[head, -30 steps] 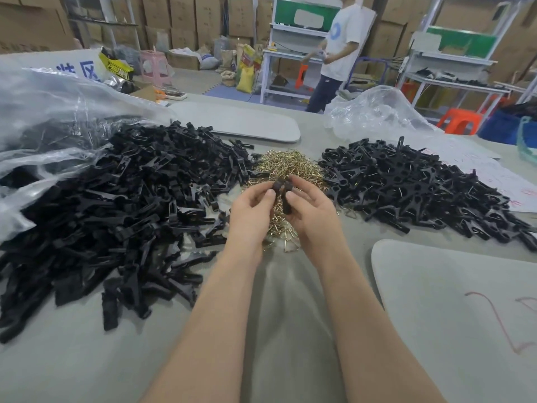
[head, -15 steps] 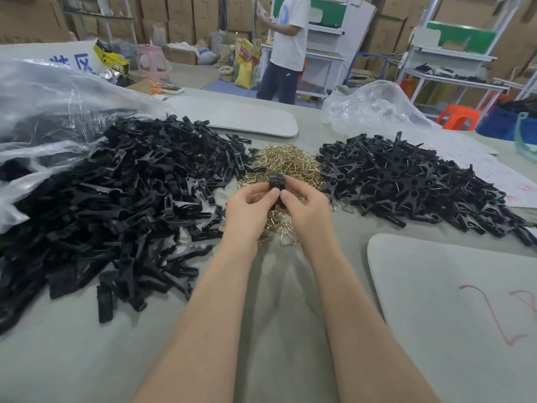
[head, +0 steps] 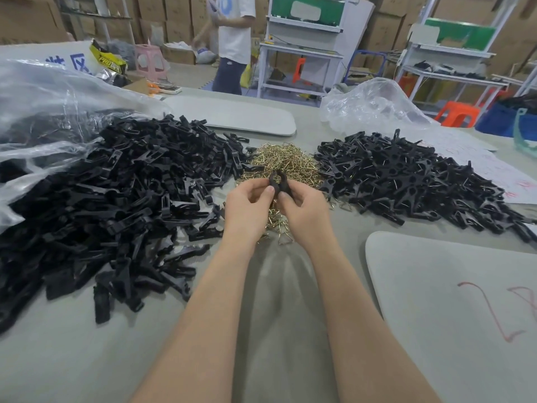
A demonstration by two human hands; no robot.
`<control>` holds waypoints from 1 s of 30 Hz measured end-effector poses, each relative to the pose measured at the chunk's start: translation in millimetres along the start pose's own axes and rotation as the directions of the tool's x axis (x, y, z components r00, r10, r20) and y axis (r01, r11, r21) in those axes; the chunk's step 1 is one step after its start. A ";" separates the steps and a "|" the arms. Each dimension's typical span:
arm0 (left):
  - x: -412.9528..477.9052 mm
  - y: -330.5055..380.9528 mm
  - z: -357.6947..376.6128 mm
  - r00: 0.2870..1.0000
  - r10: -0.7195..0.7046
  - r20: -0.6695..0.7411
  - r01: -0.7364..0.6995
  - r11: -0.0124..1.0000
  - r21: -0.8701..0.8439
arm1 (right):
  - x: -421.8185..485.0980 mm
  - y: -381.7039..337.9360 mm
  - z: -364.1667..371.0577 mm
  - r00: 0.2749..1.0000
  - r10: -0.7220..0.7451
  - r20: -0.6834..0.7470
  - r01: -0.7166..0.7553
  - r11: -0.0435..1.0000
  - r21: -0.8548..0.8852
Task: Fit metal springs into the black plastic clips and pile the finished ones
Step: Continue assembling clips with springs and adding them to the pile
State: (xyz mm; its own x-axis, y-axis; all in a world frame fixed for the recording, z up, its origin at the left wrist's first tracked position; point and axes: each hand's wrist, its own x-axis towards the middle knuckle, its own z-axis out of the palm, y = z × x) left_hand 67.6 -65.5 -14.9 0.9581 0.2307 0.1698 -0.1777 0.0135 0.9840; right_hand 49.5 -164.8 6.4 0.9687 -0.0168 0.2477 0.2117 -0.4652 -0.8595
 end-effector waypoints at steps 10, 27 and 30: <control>0.0 -0.6 0.2 0.999 -0.035 0.003 0.035 0.999 -0.016 | 0.7 0.9 3.5 0.990 -0.062 -0.127 0.052 0.995 -0.082; -0.4 3.7 0.2 0.989 -0.147 0.007 0.147 0.977 -0.153 | 3.0 0.7 1.4 0.982 0.104 -0.157 -0.052 0.950 0.307; -1.2 3.7 -0.4 0.992 -0.126 0.016 0.127 0.981 -0.146 | 2.5 1.0 1.9 0.982 0.111 -0.151 -0.057 0.944 0.326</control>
State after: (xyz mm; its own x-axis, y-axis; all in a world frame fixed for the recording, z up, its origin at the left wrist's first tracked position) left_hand 65.8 -65.3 -11.4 0.9763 0.2119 0.0452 -0.0854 0.1845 0.9791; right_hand 52.4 -163.6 5.3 0.9555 -0.2018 0.2152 0.1870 -0.1499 -0.9709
